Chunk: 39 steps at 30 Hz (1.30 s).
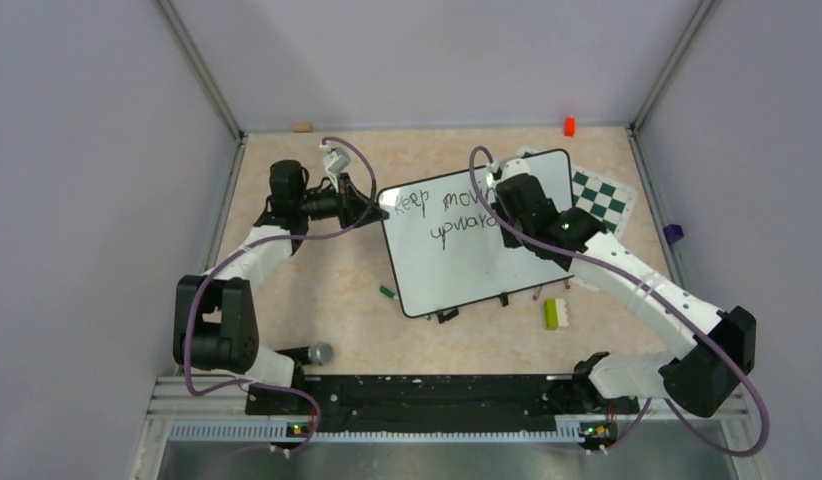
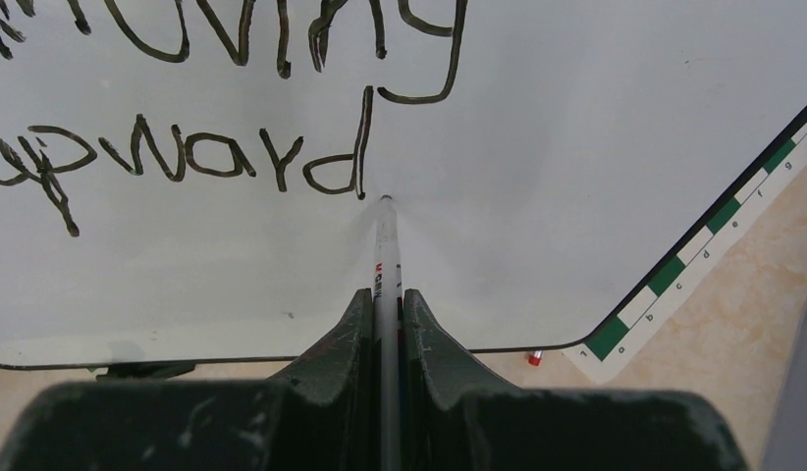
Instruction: Write a sentence on the whiteboard
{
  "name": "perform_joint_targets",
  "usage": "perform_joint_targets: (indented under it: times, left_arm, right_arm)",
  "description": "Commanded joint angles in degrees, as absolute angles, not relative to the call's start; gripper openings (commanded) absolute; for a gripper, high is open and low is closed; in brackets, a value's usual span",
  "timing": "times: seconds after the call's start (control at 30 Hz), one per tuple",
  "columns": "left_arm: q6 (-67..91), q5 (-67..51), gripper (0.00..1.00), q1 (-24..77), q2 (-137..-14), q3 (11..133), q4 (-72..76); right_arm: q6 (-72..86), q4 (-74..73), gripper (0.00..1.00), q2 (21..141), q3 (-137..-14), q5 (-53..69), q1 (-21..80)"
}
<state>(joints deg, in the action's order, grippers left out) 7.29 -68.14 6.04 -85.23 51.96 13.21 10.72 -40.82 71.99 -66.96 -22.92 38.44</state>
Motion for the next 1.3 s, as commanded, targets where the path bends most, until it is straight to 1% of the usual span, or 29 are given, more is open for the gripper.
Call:
perform_joint_targets:
  times: [0.0, 0.17, 0.27, 0.3, 0.37, 0.4, 0.5, 0.53, 0.57, 0.6, 0.7, 0.77, 0.83, 0.9, 0.97, 1.03, 1.07, 1.17, 1.27]
  left_arm:
    - [-1.62, -72.38, 0.16, 9.23, -86.54, 48.95, 5.42]
    - [-2.28, -72.11, 0.18, 9.25, -86.40, 49.30, 4.39]
    - [-2.42, -72.02, 0.22, 9.23, -86.19, 49.48, 4.15]
    - [-2.15, -71.95, 0.29, 9.18, -86.02, 49.55, 4.02]
    - [-0.85, -72.04, 0.53, 8.86, -85.88, 50.30, 2.59]
    - [-0.31, -72.10, 0.62, 8.61, -85.77, 50.50, 2.37]
    - [5.87, -69.95, 0.82, 7.51, -84.78, 50.97, 2.30]
    - [7.82, -68.60, 0.88, 7.15, -84.01, 50.98, 2.24]
    - [9.06, -67.12, 0.92, 6.78, -83.04, 50.98, 2.16]
    - [9.52, -65.91, 0.94, 6.44, -82.04, 50.79, 2.18]
    - [8.56, -62.81, 0.95, 6.02, -77.55, 49.40, 3.28]
    - [10.24, -58.84, 0.98, 6.04, -74.03, 47.88, 4.31]
    - [12.35, -52.75, 0.99, 6.06, -70.11, 46.89, 3.04]
    - [12.84, -43.20, 0.99, 6.06, -65.87, 47.55, -1.99]
    - [10.86, -33.99, 0.99, 6.02, -61.82, 50.03, -10.22]
    - [3.65, -28.29, 0.99, 5.98, -58.12, 52.30, -19.24]
    - [4.77, -23.72, 0.99, 5.90, -55.84, 51.33, -19.91]
    - [11.08, -9.71, 0.99, 5.76, -47.61, 44.33, -15.20]
    - [24.12, 12.30, 0.99, 5.63, -36.72, 37.41, -16.37]
  right_arm:
    - [12.20, -37.51, 0.00, 72.81, -66.79, -25.09, 37.79]
    - [12.24, -38.37, 0.00, 70.55, -66.83, -25.18, 37.79]
    - [12.10, -39.78, 0.00, 67.88, -66.98, -25.37, 37.79]
    - [12.10, -40.07, 0.00, 66.99, -67.06, -25.36, 37.84]
    - [12.22, -40.08, 0.00, 64.98, -67.00, -25.20, 37.79]
    - [12.36, -39.83, 0.00, 64.11, -66.90, -25.23, 37.79]
    - [12.59, -38.08, 0.00, 60.76, -66.08, -25.08, 37.80]
    - [12.68, -37.51, 0.00, 59.87, -65.78, -24.87, 37.82]
    - [12.75, -36.88, 0.00, 59.05, -65.46, -24.61, 37.77]
    - [12.82, -36.55, 0.00, 58.48, -65.20, -24.38, 37.75]
    - [12.87, -36.52, 0.00, 57.61, -65.09, -23.82, 37.79]
    - [12.90, -36.59, 0.00, 57.28, -65.05, -23.39, 37.79]
    - [12.87, -36.58, 0.00, 56.70, -65.05, -23.09, 37.79]
    - [12.86, -36.45, 0.00, 56.20, -65.21, -22.85, 37.78]
    - [13.06, -35.42, 0.00, 55.38, -64.81, -22.54, 37.84]
    - [13.09, -34.39, 0.00, 54.46, -64.38, -21.99, 37.78]
    - [13.10, -33.91, 0.00, 54.10, -64.18, -21.73, 37.79]
    - [13.02, -32.89, 0.00, 53.23, -63.97, -20.78, 37.78]
    - [12.61, -32.78, 0.00, 53.16, -64.63, -19.94, 37.78]
